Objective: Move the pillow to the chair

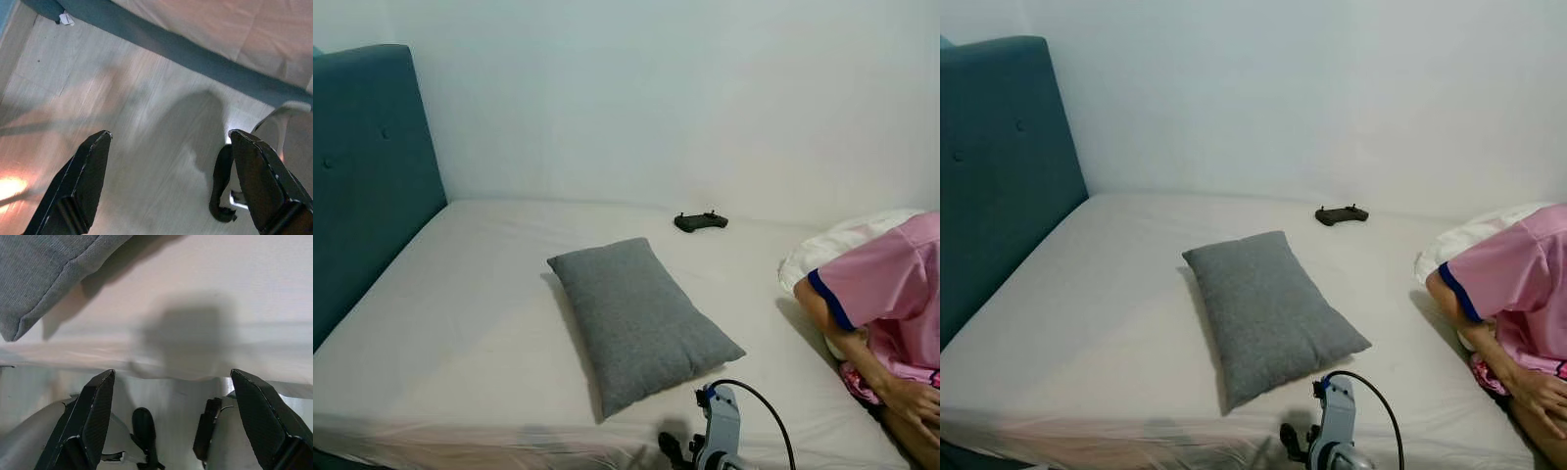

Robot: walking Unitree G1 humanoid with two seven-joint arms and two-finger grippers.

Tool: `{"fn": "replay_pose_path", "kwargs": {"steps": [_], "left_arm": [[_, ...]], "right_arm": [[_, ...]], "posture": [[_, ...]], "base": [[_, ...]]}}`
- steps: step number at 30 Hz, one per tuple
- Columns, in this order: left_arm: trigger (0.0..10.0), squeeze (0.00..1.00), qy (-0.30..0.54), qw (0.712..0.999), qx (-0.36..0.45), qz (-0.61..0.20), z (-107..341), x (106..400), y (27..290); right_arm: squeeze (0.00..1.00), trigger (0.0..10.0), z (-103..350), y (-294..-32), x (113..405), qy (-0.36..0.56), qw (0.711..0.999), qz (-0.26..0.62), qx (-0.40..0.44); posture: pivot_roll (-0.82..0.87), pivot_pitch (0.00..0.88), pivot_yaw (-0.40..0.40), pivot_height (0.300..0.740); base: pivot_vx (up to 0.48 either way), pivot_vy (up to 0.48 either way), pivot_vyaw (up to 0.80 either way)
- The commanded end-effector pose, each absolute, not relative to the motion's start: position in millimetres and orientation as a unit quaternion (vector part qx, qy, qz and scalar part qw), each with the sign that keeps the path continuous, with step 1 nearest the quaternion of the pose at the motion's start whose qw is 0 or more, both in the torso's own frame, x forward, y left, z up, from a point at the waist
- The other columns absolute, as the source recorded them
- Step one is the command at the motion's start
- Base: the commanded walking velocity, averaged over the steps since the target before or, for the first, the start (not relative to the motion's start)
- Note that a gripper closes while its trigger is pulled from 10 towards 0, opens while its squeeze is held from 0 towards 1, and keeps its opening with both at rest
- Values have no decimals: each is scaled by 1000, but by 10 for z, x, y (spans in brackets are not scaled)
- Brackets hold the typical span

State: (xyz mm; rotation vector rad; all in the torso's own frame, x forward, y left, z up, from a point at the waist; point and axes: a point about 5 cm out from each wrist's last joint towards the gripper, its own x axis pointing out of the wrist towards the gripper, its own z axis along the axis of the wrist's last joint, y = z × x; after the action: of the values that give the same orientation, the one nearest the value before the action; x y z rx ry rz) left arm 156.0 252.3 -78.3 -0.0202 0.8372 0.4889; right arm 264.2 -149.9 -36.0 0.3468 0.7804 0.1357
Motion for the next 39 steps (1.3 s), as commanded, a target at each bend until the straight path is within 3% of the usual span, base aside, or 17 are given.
{"fn": "replay_pose_path", "kwargs": {"steps": [1, 4, 12, 22, 29, 39], "left_arm": [[10000, 0, 392, 887, -19, 243, -761, 1577, 2560], [10000, 0, 370, 890, -39, 262, -705, 1640, 2634], [10000, 0, 375, 887, -37, 266, -721, 1579, 2666], [10000, 0, 395, 881, -28, 257, -791, 1423, 2641], [10000, 0, 410, 875, -21, 256, -834, 1296, 2649], [10000, 0, 417, 872, -14, 256, -856, 1182, 2676]], "right_arm": [[0, 10000, -335, -1512, 2668, 368, 909, 64, 184], [0, 10000, -186, -1507, 2818, 319, 908, 80, 259], [0, 10000, 68, -1707, 3044, 238, 907, 59, 342], [0, 10000, 318, -1697, 3225, 172, 898, 107, 390], [0, 10000, 626, -1493, 3387, 113, 877, 234, 404], [0, 10000, 709, -1587, 3501, 111, 894, 163, 403]], "posture": [[71, 59, -95, 606], [75, 49, -96, 591], [71, 69, -81, 561], [88, 89, -73, 531], [110, 105, -71, 506], [137, 150, -53, 487]], "base": [[0, 0, 0], [0, 0, 0], [0, 0, 0], [0, 0, 0], [0, 0, 0], [0, 0, 0]]}}
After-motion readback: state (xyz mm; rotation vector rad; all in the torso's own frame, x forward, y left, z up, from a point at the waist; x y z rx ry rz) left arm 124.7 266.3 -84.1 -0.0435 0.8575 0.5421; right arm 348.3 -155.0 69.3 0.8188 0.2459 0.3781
